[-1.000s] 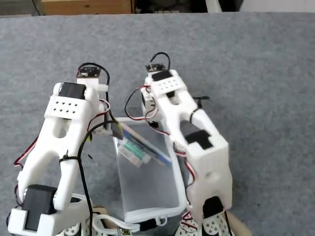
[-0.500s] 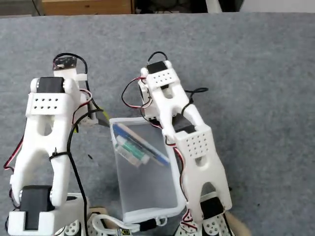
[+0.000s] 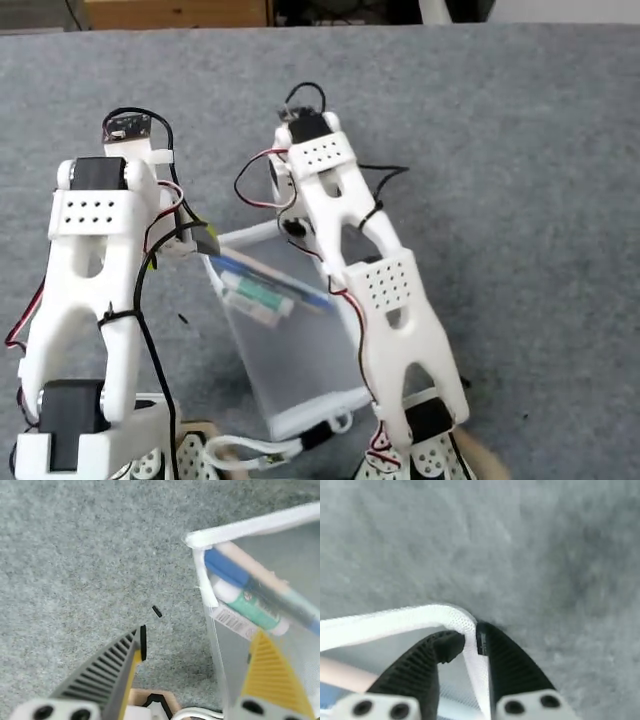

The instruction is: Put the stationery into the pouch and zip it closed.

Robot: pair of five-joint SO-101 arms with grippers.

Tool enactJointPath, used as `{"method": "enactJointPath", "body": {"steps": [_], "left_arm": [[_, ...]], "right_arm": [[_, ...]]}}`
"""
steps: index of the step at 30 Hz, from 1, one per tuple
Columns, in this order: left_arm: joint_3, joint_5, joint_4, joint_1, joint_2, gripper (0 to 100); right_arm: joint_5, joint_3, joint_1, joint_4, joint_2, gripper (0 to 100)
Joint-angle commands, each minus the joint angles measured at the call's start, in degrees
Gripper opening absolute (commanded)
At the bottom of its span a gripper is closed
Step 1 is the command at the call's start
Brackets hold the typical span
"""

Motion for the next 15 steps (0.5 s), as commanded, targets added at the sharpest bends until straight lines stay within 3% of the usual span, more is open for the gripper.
{"method": "enactJointPath", "body": {"steps": [1, 15], "left_arm": [[-2.5, -0.2, 0.5, -0.6, -0.4, 34], [-2.6, -0.2, 0.4, -0.6, -0.4, 34]], "right_arm": [[0.4, -8.3, 1.9, -0.4, 0.0, 1.1], [0.3, -27.6, 16.6, -1.9, 0.0, 1.3]]}}
